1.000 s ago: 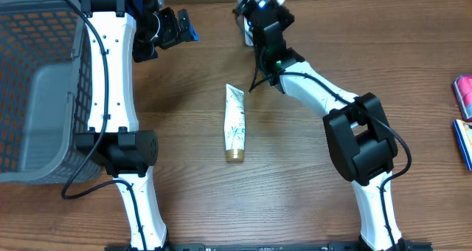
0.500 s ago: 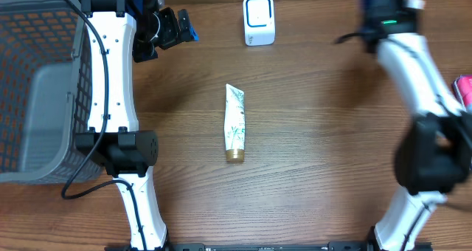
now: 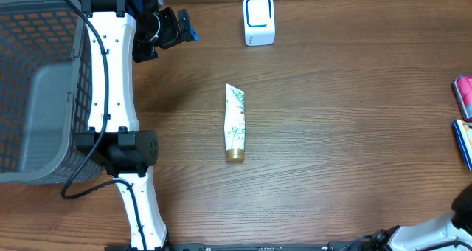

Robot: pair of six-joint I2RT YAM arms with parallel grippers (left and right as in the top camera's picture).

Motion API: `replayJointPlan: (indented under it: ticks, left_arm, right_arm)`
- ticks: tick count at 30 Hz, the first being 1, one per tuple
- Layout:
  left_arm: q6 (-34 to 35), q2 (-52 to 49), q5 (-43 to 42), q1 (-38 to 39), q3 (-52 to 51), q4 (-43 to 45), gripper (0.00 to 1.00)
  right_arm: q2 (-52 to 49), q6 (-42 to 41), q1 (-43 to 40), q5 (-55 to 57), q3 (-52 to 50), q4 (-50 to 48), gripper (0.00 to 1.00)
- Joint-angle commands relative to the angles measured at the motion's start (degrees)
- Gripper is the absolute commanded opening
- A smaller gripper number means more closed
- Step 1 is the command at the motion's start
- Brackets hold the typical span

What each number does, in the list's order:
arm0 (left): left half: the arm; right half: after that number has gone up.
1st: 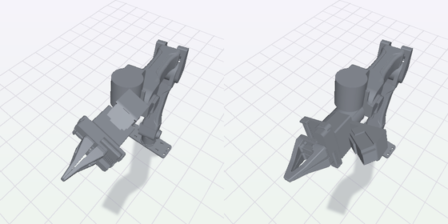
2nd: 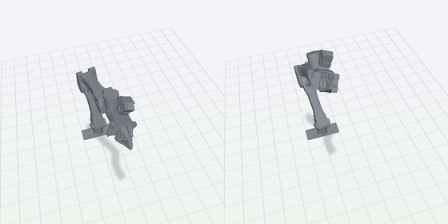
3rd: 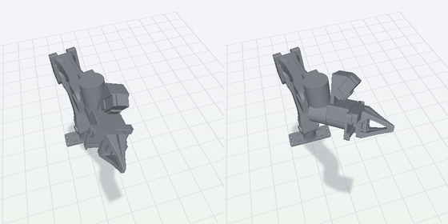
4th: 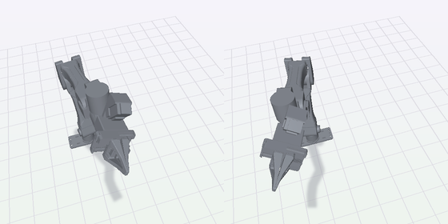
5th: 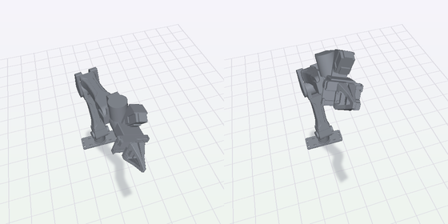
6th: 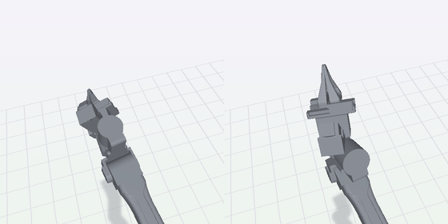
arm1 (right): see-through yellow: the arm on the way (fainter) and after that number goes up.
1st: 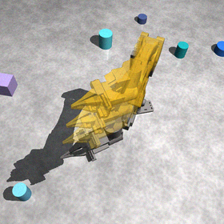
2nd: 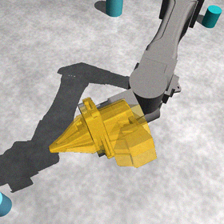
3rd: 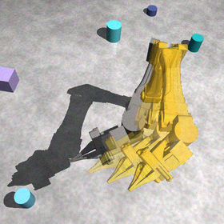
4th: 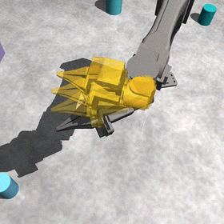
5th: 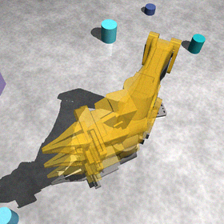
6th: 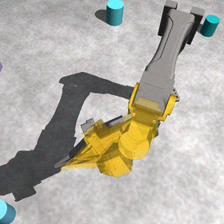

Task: Scan the item barcode
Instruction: 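Swing the right gripper back toward the Pantene tube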

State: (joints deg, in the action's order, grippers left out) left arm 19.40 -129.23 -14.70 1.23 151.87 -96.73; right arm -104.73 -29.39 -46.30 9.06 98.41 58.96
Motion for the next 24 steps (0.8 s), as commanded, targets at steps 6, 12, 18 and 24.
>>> replayJointPlan:
  ticks: [6,12,18,24]
  left_arm:
    - [0.3,0.6,0.2,-0.1,0.4,-0.1,1.0]
    - [0.3,0.6,0.2,-0.1,0.4,-0.1,1.0]
    - [0.3,0.6,0.2,-0.1,0.4,-0.1,1.0]
    - [0.3,0.6,0.2,-0.1,0.4,-0.1,1.0]
  right_arm:
    - [-1.0,-1.1,-3.0,-4.1,-6.6,-5.5,0.07]
    - [-1.0,-1.0,-3.0,-3.6,-8.4,-6.8,0.33]
    - [-0.2,-0.5,-2.7,-11.9,-8.3,-5.3,0.56]
    - [2.8,6.6,-0.4,-40.5,-7.8,-4.2,0.6]
